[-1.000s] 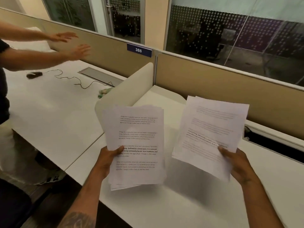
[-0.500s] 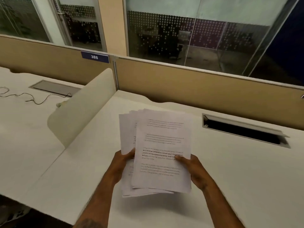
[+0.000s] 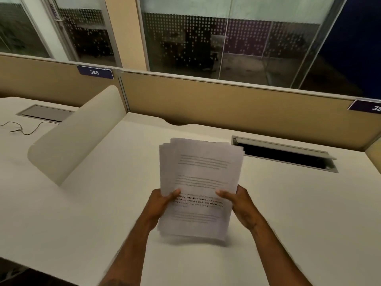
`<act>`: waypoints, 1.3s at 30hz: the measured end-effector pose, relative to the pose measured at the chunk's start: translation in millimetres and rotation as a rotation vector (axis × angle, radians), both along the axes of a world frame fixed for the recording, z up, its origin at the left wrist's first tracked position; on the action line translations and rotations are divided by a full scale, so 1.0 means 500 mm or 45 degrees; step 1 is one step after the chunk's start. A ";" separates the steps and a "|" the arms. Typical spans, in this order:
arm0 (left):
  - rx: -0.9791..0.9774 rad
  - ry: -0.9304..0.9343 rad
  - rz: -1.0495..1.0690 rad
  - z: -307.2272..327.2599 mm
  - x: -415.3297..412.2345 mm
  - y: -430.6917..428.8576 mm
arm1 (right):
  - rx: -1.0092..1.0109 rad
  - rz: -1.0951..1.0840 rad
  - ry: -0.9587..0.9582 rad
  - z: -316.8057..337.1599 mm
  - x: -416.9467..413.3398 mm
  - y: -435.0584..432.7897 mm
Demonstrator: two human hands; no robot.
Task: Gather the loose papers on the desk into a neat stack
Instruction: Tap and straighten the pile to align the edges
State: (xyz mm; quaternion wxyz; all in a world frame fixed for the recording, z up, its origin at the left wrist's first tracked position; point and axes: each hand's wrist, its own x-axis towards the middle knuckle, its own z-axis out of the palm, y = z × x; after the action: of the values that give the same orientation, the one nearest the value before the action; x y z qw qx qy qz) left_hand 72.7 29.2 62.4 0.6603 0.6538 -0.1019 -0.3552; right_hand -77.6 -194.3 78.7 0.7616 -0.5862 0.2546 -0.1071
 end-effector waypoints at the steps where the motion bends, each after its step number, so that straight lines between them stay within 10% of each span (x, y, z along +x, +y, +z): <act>1: 0.000 -0.025 -0.002 0.006 -0.006 -0.009 | 0.018 -0.034 -0.027 0.009 -0.001 -0.013; 17: -0.080 -0.397 -0.045 0.070 -0.042 -0.041 | -0.249 0.017 -0.167 0.065 -0.050 -0.050; 39: -0.007 -0.132 0.116 -0.018 -0.119 -0.071 | -0.168 0.033 0.026 -0.022 -0.049 -0.048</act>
State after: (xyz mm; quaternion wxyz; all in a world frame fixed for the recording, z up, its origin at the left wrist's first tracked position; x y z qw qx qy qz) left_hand 13.0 -6.2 53.4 0.6714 0.6735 -0.1069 -0.2901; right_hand -102.3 -218.1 67.7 0.7200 -0.6396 0.2470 -0.1077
